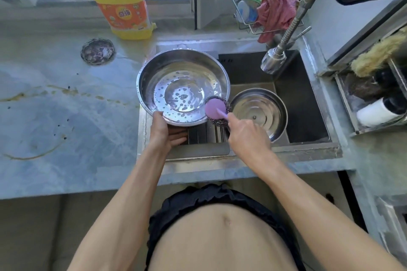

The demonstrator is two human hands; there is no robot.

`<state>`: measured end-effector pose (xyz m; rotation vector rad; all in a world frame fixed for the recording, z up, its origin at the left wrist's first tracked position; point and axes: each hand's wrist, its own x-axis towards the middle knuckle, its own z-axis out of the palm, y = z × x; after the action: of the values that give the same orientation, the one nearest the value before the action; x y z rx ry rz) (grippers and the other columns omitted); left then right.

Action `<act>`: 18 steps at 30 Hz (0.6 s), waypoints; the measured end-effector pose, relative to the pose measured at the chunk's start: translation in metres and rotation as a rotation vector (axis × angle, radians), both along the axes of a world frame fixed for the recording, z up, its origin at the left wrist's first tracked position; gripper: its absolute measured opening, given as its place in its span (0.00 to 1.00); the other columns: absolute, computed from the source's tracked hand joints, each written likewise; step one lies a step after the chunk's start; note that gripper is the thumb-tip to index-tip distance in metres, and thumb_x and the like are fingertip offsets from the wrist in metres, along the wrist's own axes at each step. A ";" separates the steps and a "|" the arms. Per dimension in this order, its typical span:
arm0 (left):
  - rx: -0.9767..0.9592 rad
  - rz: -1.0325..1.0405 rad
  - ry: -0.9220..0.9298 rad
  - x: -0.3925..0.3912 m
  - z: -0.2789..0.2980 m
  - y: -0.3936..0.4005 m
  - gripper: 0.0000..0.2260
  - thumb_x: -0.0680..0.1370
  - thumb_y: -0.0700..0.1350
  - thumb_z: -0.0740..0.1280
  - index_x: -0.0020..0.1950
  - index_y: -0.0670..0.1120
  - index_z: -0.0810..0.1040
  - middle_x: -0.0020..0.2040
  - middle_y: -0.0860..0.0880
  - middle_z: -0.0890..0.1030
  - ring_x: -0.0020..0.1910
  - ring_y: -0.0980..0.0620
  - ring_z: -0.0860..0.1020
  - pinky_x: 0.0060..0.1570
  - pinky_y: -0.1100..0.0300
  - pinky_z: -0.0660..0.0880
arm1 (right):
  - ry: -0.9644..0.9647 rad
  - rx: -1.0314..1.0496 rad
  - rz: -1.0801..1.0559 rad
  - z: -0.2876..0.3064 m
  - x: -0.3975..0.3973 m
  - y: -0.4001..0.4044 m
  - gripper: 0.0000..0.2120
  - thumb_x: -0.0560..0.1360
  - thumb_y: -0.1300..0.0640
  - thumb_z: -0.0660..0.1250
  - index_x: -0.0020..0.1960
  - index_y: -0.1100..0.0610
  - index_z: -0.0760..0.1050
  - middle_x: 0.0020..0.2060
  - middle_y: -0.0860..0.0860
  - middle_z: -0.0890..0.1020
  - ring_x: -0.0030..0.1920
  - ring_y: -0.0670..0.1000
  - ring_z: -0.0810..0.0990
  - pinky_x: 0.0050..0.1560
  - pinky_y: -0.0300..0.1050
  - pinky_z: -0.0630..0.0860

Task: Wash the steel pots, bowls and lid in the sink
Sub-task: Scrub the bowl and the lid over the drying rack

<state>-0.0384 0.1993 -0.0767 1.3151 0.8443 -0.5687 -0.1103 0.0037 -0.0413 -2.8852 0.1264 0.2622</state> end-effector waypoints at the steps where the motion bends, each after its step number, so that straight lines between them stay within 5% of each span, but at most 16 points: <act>1: 0.013 -0.031 0.006 -0.001 0.000 -0.004 0.24 0.84 0.54 0.49 0.69 0.43 0.74 0.48 0.37 0.83 0.49 0.37 0.82 0.43 0.49 0.79 | 0.006 0.001 0.017 -0.003 0.001 0.004 0.28 0.78 0.64 0.54 0.75 0.46 0.62 0.44 0.59 0.81 0.43 0.63 0.80 0.35 0.51 0.65; 6: -0.084 -0.250 0.121 -0.012 0.009 -0.022 0.23 0.85 0.54 0.54 0.61 0.36 0.76 0.51 0.36 0.84 0.50 0.36 0.83 0.46 0.48 0.81 | 0.039 0.023 0.011 -0.015 -0.001 -0.002 0.23 0.80 0.62 0.54 0.73 0.48 0.66 0.43 0.58 0.81 0.41 0.62 0.79 0.34 0.51 0.67; 12: 0.170 -0.033 -0.010 0.020 -0.007 0.026 0.19 0.81 0.55 0.64 0.64 0.42 0.74 0.50 0.45 0.81 0.47 0.45 0.83 0.42 0.52 0.82 | 0.073 0.094 -0.109 -0.023 0.015 -0.010 0.14 0.81 0.59 0.55 0.63 0.53 0.73 0.37 0.54 0.73 0.36 0.59 0.72 0.34 0.49 0.66; 18: 0.150 0.075 -0.002 0.030 -0.022 0.002 0.11 0.80 0.37 0.64 0.61 0.37 0.79 0.44 0.43 0.85 0.38 0.47 0.84 0.29 0.59 0.82 | 0.102 0.087 0.078 -0.026 0.018 0.023 0.17 0.81 0.59 0.54 0.69 0.51 0.68 0.46 0.58 0.81 0.44 0.61 0.80 0.34 0.50 0.67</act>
<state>-0.0088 0.2014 -0.0982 1.4136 0.9450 -0.4522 -0.0921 0.0267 -0.0670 -2.7940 0.0190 0.4182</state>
